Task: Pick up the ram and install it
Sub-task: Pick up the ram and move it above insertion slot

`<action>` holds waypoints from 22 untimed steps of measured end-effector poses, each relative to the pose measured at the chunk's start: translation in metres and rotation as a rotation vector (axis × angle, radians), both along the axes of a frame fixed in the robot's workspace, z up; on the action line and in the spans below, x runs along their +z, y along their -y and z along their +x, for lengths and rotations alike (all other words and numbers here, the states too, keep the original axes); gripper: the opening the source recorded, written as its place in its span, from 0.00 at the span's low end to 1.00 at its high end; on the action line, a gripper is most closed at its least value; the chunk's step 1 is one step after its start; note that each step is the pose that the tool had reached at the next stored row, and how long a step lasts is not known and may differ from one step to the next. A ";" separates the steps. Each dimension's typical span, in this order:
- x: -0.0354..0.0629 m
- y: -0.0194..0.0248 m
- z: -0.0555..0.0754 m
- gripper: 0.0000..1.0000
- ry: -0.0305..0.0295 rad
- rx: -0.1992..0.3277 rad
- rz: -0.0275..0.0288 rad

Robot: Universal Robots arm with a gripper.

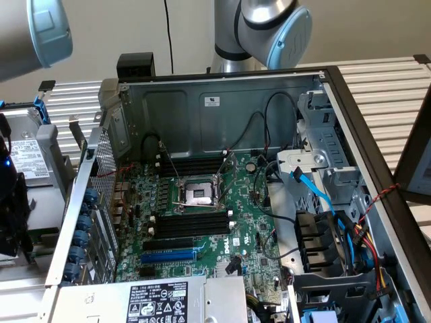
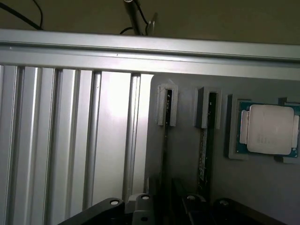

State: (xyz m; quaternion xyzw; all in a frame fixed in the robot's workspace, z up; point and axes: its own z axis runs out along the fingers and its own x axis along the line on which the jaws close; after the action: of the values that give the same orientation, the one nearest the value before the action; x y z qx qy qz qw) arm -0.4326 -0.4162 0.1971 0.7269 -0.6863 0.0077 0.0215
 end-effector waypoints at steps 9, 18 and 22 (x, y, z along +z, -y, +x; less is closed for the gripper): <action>-0.0001 0.0000 0.000 0.18 0.0000 0.000 0.0000; -0.0005 0.0001 0.000 0.13 0.0000 0.000 -0.0001; -0.0005 0.0000 0.000 0.13 0.0000 0.000 0.0000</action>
State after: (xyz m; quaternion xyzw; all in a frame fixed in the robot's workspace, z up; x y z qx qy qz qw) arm -0.4326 -0.4162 0.1966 0.7269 -0.6863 0.0076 0.0215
